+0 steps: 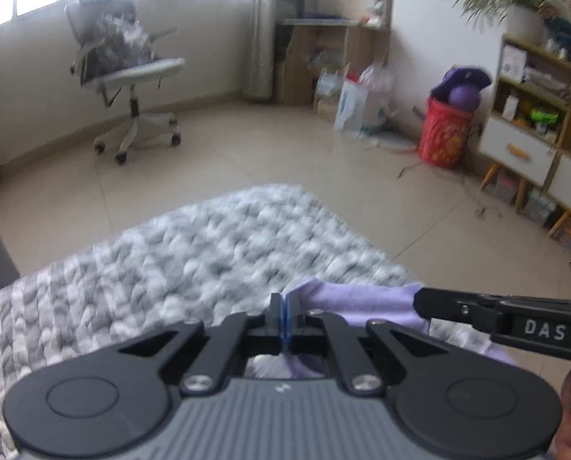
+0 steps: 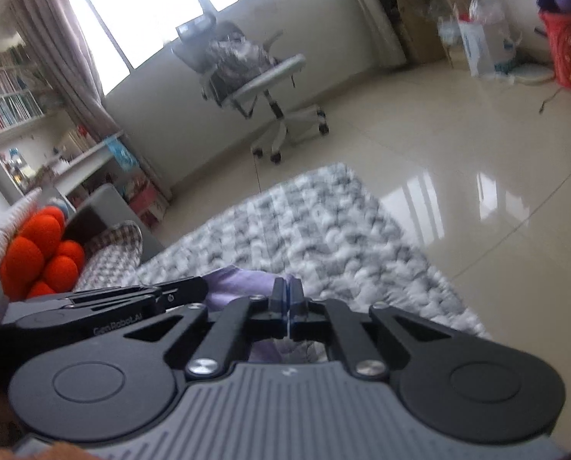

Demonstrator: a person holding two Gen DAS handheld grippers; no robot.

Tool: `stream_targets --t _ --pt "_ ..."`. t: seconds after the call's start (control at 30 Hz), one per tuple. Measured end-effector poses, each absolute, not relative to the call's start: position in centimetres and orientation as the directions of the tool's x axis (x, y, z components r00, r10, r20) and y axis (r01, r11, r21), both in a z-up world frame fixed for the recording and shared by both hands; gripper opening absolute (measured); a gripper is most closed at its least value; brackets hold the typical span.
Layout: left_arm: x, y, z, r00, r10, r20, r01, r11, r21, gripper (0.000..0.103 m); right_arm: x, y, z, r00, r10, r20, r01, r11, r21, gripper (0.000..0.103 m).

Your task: Fold clothes

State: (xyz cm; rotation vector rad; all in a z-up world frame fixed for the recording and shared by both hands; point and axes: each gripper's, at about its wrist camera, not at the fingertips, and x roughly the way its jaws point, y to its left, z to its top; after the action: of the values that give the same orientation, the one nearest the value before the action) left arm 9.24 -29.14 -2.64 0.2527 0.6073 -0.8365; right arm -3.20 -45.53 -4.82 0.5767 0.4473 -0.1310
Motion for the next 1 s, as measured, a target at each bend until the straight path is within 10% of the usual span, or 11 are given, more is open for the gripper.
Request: stream_targets --t 0.57,1.0 --pt "1.8 -32.8 5.8 0.469 -0.749 -0.468 0.871 0.479 0.105 0.001 -12.6 -45.6 3.2 0.965 -0.1 -0.244 0.215 0.833 0.51 0.001" --pt "-2.6 -37.4 2.0 0.374 -0.731 -0.57 0.925 0.337 0.175 0.001 -15.6 -47.8 -0.5 0.93 -0.177 -0.322 0.333 0.776 0.536 0.001"
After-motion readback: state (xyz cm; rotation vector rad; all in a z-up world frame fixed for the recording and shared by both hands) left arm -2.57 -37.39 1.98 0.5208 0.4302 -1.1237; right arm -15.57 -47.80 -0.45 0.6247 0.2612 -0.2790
